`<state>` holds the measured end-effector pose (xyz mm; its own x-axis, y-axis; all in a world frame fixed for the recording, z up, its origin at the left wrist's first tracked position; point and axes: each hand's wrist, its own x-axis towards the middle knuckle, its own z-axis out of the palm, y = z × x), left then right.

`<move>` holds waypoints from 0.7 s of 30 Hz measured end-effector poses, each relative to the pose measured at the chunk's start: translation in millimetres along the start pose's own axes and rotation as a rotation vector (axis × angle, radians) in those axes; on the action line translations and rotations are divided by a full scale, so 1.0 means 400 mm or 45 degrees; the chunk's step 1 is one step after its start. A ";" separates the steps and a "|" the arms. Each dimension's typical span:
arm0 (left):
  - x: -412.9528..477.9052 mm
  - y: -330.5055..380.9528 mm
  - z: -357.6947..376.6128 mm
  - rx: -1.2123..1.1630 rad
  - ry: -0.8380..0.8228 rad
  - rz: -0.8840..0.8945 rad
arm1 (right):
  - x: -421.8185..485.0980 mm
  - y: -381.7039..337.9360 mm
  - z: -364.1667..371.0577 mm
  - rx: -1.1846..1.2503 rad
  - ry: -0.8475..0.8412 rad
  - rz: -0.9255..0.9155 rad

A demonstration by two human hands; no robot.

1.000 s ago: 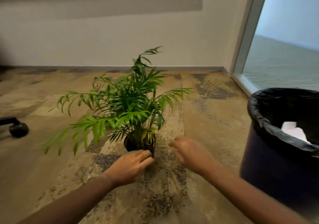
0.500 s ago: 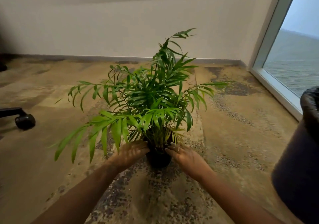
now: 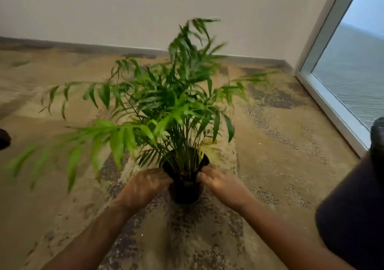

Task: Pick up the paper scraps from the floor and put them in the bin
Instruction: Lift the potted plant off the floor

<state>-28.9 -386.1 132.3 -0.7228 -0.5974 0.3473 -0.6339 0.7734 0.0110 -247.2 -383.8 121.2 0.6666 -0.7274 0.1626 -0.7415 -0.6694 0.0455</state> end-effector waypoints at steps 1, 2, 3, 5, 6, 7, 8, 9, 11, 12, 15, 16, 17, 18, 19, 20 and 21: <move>0.014 0.003 -0.029 -0.030 -0.058 0.007 | -0.003 0.007 -0.030 0.089 0.036 0.033; 0.032 0.006 -0.056 -0.055 -0.079 0.011 | -0.006 0.021 -0.062 0.091 0.077 0.025; 0.054 0.009 -0.090 -0.040 -0.094 0.021 | -0.009 0.028 -0.113 0.121 0.084 0.037; 0.104 0.019 -0.170 -0.049 -0.108 0.030 | -0.006 0.040 -0.216 0.140 0.102 0.052; 0.131 0.025 -0.219 -0.080 -0.097 0.029 | -0.004 0.044 -0.269 0.148 0.105 0.070; 0.157 0.023 -0.266 -0.111 -0.065 0.039 | 0.000 0.053 -0.326 0.138 0.117 0.071; 0.184 0.024 -0.319 -0.139 -0.062 0.044 | 0.003 0.062 -0.386 0.118 0.161 0.067; 0.212 0.026 -0.373 -0.135 -0.047 0.052 | 0.005 0.065 -0.453 0.128 0.159 0.084; 0.260 0.028 -0.485 -0.143 -0.055 0.053 | 0.012 0.076 -0.587 0.120 0.171 0.071; 0.286 0.029 -0.550 -0.154 -0.069 0.058 | 0.017 0.080 -0.660 0.133 0.156 0.067; 0.373 0.031 -0.764 -0.117 -0.059 0.085 | 0.046 0.098 -0.887 0.168 0.196 0.083; 0.406 0.029 -0.841 -0.122 -0.052 0.098 | 0.061 0.103 -0.969 0.167 0.220 0.091; 0.438 0.027 -0.914 -0.134 -0.040 0.119 | 0.078 0.107 -1.051 0.164 0.251 0.095; 0.468 0.026 -0.989 -0.146 -0.030 0.124 | 0.095 0.110 -1.129 0.132 0.279 0.102; 0.499 0.021 -1.063 -0.148 -0.020 0.123 | 0.111 0.113 -1.205 0.078 0.312 0.100; 0.530 0.017 -1.140 -0.168 -0.024 0.110 | 0.130 0.114 -1.287 0.057 0.313 0.112; 0.561 0.014 -1.215 -0.182 -0.024 0.095 | 0.147 0.116 -1.365 0.030 0.324 0.123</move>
<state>-61.0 -412.7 666.0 -0.7722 -0.5403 0.3344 -0.5339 0.8370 0.1195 -283.7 -375.2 671.0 0.5504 -0.7286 0.4078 -0.7967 -0.6043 -0.0045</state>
